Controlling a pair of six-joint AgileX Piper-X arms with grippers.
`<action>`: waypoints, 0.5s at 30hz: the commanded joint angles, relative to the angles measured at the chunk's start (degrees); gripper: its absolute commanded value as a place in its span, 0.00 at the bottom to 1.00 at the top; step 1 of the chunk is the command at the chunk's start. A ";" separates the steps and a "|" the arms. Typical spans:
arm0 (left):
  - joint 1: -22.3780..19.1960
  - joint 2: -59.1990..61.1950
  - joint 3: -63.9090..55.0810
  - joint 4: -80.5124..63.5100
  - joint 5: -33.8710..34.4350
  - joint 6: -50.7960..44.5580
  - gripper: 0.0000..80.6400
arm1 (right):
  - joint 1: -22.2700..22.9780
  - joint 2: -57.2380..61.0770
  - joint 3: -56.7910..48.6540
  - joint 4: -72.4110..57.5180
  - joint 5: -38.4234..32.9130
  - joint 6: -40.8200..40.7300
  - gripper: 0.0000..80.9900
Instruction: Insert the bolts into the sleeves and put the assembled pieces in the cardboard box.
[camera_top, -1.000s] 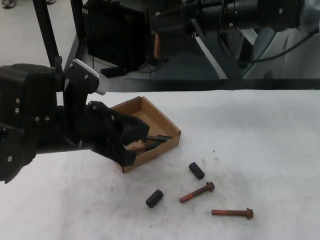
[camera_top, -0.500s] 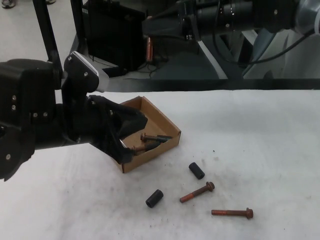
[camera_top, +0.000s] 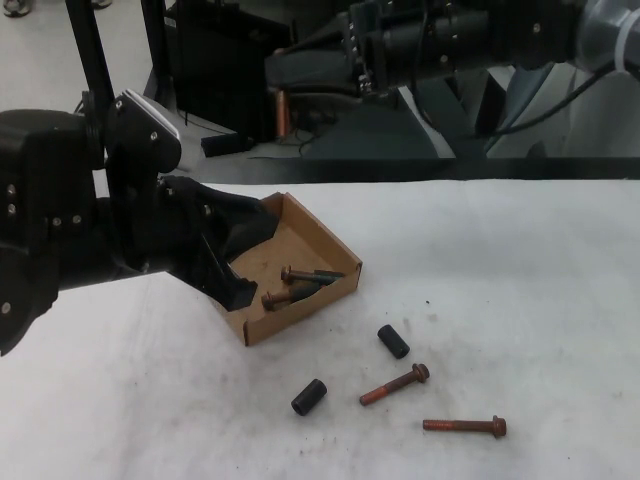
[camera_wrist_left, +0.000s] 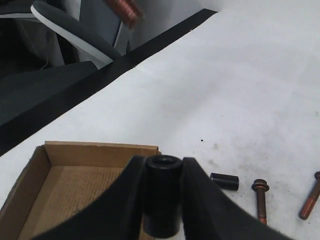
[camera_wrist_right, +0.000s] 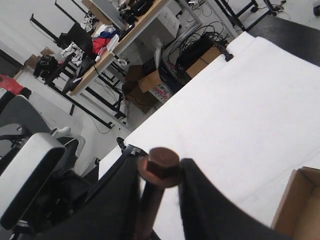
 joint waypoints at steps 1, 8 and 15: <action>0.19 -0.18 -0.68 -1.52 -0.10 -0.51 0.01 | 0.72 -1.35 -0.54 0.73 -0.86 -1.64 0.00; 0.19 -0.18 -1.55 -1.52 -0.10 -0.50 0.01 | 1.91 -1.16 0.57 2.41 0.57 -4.52 0.00; 0.19 -0.18 -2.53 -1.52 -1.34 -2.41 0.01 | 1.91 -1.16 3.69 2.52 0.57 -5.22 0.00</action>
